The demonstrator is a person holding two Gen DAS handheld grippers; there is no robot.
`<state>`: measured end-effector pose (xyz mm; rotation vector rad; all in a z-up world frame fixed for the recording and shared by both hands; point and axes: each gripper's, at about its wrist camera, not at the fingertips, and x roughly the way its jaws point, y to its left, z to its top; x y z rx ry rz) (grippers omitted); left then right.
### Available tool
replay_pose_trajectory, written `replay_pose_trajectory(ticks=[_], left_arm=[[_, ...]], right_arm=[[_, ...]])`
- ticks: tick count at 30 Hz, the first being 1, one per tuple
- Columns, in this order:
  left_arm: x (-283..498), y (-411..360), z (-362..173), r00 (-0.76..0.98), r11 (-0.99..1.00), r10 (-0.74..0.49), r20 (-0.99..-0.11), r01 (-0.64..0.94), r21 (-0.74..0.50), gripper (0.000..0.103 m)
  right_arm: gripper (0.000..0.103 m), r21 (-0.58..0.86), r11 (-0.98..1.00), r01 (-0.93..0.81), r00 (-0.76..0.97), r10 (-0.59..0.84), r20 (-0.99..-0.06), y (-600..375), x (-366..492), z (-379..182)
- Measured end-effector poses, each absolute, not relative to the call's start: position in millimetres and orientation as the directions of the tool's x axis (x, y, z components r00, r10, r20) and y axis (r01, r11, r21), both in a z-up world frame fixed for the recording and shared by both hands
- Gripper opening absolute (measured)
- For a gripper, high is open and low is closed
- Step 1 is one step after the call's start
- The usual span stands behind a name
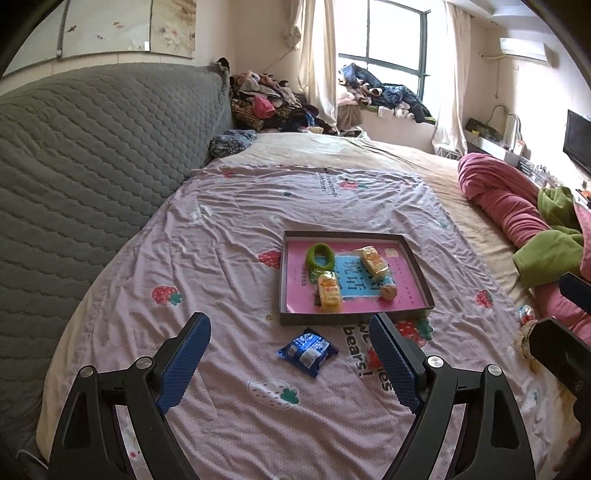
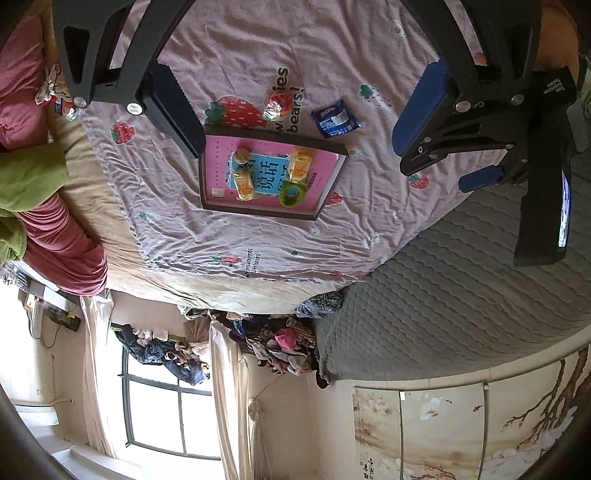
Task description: Organize objects
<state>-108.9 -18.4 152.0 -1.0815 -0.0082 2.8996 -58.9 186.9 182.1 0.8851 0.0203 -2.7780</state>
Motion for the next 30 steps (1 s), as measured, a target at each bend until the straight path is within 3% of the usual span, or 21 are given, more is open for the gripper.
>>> replay_pose_trajectory(ticks=[17,30], left_arm=[[-86.9,-30.3,133.5,-0.751,-0.998,0.057,-0.658,-0.046,-0.034,0.088],[-93.1,-23.3,73.6,-0.692,-0.997,0.066,-0.719,-0.072,-0.022,0.088]], right_arm=[[0.102,0.068,-0.98,0.188,-0.791,-0.192,-0.581,190.8,-33.8,165.1],[0.102,0.05,-0.987,0.154,-0.742,-0.149,-0.654,195.3,-37.7,109.2]])
